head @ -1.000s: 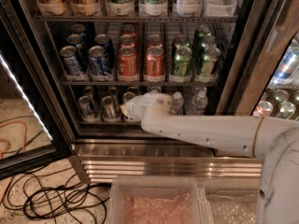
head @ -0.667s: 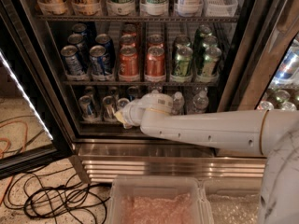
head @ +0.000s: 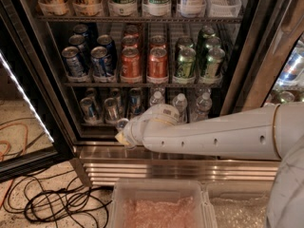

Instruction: Pick redbull can from bottom shelf of fridge

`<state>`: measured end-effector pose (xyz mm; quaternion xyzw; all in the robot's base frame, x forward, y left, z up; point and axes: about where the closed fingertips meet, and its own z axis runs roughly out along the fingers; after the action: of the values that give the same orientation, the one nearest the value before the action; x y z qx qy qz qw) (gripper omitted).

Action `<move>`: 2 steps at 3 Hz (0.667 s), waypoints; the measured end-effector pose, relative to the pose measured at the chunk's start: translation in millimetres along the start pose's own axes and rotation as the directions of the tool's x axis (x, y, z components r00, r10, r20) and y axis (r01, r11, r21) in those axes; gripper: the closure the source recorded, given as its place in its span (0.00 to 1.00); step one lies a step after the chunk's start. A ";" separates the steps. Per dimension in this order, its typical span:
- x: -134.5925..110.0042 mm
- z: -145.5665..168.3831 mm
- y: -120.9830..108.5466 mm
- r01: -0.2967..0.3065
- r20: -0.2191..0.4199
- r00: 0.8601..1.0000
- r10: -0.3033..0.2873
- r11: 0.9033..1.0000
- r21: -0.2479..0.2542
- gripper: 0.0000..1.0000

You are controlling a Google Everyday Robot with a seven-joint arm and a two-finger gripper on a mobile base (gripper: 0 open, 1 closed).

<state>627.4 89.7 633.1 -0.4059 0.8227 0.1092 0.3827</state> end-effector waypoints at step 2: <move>24.7 -9.2 9.3 -0.033 -0.045 0.998 0.032 0.999 -0.022 1.00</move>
Offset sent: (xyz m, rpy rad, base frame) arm -0.0379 -0.0388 -0.0154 -0.0129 0.1152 -0.0377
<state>606.1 76.8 620.4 -0.3990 0.8363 0.1158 0.3577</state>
